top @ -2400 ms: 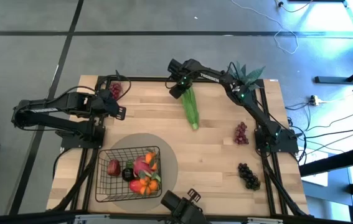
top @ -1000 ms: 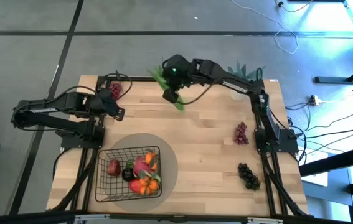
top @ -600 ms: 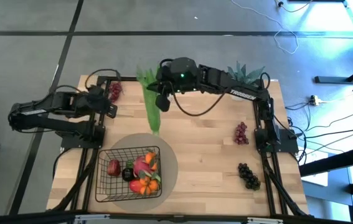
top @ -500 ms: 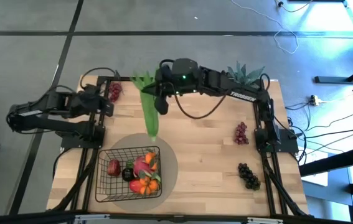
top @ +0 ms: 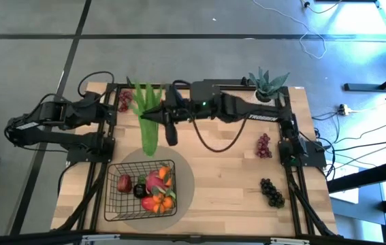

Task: Build produce basket
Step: Put the green leaf lettuce into the black wire basket

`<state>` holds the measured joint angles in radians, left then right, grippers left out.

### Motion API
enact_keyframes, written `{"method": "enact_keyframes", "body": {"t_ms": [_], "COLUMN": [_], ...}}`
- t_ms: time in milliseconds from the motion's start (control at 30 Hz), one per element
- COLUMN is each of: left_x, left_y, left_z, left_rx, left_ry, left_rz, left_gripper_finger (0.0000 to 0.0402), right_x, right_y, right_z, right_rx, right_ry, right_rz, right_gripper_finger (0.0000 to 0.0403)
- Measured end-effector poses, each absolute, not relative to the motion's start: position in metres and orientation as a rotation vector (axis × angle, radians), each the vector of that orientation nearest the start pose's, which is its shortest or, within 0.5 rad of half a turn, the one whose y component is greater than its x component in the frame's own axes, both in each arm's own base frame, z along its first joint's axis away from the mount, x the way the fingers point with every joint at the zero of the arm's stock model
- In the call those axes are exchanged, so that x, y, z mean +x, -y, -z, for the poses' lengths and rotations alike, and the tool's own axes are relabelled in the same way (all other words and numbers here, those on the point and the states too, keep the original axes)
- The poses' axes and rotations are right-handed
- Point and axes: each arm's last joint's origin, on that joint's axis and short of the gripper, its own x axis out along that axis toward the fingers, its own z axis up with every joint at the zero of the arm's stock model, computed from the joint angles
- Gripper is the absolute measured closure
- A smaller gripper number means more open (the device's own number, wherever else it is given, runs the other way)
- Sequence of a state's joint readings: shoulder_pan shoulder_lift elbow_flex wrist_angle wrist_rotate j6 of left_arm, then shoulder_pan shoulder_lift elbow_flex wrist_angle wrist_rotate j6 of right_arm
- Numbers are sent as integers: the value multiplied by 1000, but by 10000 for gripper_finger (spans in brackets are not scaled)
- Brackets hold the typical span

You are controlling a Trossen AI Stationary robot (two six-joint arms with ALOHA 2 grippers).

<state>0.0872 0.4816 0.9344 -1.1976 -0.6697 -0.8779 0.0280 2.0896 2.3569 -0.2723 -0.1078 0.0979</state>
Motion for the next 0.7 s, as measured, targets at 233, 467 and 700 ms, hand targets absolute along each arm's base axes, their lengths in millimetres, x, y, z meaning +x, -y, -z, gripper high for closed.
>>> {"method": "enact_keyframes", "body": {"t_ms": [233,467,700], "left_x": [45,45,45], "left_y": [-22,-22,-22], "left_z": [-326,-325,-326], "left_rx": [-563,-569,-570], "left_ry": [-371,-372,-371], "left_rz": [-967,-965,-965], "left_gripper_finger": [401,401,401], "right_x": [497,522,540], "right_y": [-36,-52,-74], "right_z": [-428,-397,-363], "right_rx": [100,111,104], "right_ry": [58,97,89], "right_rz": [-271,-403,-490], "right_gripper_finger": [403,403,403]}}
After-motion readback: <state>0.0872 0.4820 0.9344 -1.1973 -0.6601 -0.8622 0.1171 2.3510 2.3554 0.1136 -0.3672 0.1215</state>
